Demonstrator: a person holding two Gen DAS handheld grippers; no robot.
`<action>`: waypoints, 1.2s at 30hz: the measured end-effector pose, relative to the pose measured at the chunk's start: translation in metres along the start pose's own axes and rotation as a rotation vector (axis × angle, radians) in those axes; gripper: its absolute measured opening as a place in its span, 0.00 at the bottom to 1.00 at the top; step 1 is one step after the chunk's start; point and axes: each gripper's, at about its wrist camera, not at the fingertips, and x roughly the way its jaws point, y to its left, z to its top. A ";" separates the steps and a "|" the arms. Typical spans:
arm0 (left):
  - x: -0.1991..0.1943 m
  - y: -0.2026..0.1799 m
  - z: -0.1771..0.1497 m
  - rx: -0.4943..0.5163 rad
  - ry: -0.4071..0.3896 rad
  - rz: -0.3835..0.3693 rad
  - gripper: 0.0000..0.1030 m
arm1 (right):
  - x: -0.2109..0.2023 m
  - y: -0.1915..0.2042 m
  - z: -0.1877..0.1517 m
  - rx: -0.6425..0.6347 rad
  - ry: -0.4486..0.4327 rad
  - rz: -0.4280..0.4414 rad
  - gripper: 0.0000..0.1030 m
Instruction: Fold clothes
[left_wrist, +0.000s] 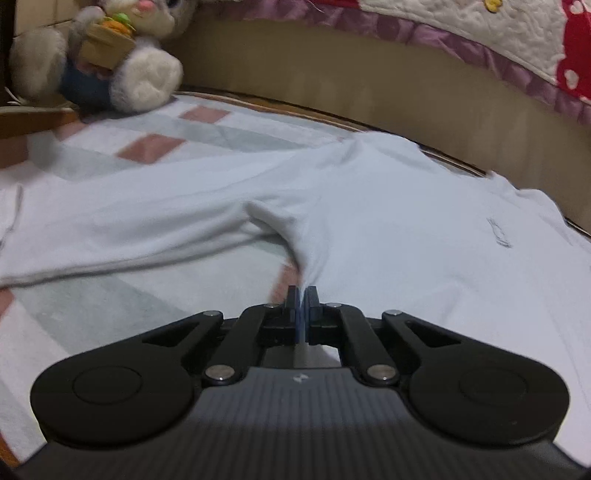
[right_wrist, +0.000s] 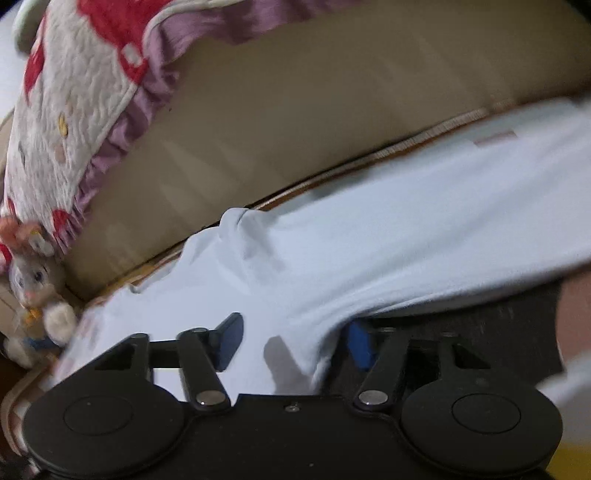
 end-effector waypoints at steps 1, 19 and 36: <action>-0.001 -0.001 0.001 0.028 -0.004 0.026 0.02 | -0.001 -0.002 0.003 -0.014 -0.005 -0.018 0.06; 0.015 0.084 0.002 -0.576 -0.017 -0.208 0.61 | -0.041 0.042 0.030 -0.126 -0.045 -0.306 0.42; 0.028 0.089 0.043 -0.444 -0.179 0.070 0.03 | 0.082 0.310 -0.056 -0.410 0.453 0.306 0.45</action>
